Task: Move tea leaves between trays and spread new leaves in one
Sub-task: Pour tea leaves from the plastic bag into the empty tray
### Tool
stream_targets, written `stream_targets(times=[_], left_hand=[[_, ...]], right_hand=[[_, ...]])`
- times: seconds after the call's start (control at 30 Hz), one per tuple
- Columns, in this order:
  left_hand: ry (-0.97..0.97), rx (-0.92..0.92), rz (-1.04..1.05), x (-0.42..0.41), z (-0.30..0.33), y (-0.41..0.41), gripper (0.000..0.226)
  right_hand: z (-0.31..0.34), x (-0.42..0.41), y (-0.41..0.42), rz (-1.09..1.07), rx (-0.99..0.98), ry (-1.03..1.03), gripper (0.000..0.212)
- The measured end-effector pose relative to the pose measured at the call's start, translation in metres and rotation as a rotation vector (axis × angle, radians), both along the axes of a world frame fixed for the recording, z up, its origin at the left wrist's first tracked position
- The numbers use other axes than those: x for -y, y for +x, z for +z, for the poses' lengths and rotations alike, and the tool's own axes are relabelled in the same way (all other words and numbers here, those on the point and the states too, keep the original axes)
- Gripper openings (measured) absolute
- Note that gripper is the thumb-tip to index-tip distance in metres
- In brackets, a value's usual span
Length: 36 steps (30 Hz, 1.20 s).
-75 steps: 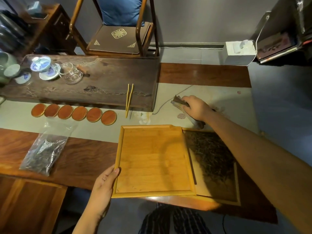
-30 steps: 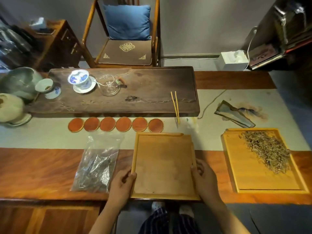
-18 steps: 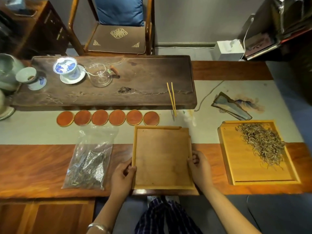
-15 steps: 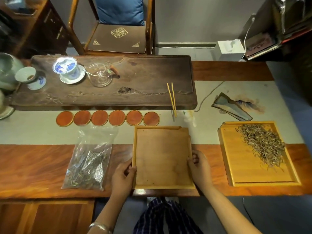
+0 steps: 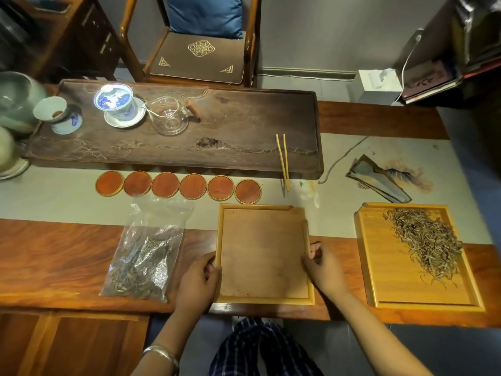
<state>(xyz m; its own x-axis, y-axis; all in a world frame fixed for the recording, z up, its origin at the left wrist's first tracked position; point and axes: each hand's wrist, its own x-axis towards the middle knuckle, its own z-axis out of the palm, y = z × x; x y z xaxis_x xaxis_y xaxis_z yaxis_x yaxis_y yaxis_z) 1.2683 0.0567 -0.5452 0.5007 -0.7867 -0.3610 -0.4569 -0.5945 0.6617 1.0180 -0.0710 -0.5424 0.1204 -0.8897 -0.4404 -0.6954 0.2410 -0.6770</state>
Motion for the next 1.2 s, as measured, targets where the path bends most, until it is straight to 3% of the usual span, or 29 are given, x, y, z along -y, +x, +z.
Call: stream_targets(times=[0.07, 0.13, 0.23, 0.33, 0.4, 0.47, 0.53, 0.63, 0.7, 0.77, 0.93, 1.1, 1.2], left_hand=[[-0.026, 0.037, -0.016, -0.001, 0.01, 0.02, 0.03], [-0.121, 0.123, 0.049, -0.007, 0.022, 0.049, 0.025], [-0.198, 0.284, 0.169, -0.017, 0.035, 0.099, 0.03], [-0.053, 0.344, 0.234, -0.016, 0.033, 0.136, 0.055], [0.047, 0.319, 0.209, -0.008, 0.026, 0.143, 0.087], [0.141, 0.299, 0.177, 0.005, 0.02, 0.14, 0.116], [0.207, 0.276, 0.14, 0.015, 0.012, 0.134, 0.128], [0.248, 0.284, 0.089, 0.022, -0.001, 0.128, 0.128], [0.228, 0.317, 0.087, 0.023, -0.007, 0.128, 0.122], [0.14, 0.326, 0.073, 0.02, -0.009, 0.13, 0.113], [-0.04, 0.274, 0.003, 0.0, -0.001, 0.127, 0.095], [-0.14, 0.206, -0.071, -0.016, 0.02, 0.107, 0.085], [-0.193, 0.201, -0.083, -0.023, 0.034, 0.091, 0.081]], right_hand=[[0.014, 0.008, 0.004, 0.034, -0.075, -0.048, 0.015], [0.028, 0.015, 0.02, 0.072, -0.166, -0.231, 0.011], [0.045, 0.021, 0.074, 0.169, -0.111, -0.331, 0.015], [0.052, 0.02, 0.151, 0.349, 0.066, -0.237, 0.014], [0.05, 0.018, 0.2, 0.456, 0.124, -0.186, 0.019], [0.041, 0.021, 0.241, 0.553, 0.098, -0.168, 0.027], [0.029, 0.027, 0.272, 0.592, 0.02, -0.164, 0.034], [0.015, 0.035, 0.296, 0.576, -0.057, -0.127, 0.041], [0.007, 0.037, 0.299, 0.578, -0.041, -0.161, 0.03], [0.006, 0.038, 0.299, 0.628, -0.043, -0.174, 0.021], [0.023, 0.033, 0.282, 0.81, 0.077, -0.117, 0.023], [0.052, 0.016, 0.253, 0.648, 0.26, 0.034, 0.023], [0.07, 0.0, 0.237, 0.56, 0.332, 0.124, 0.012]])
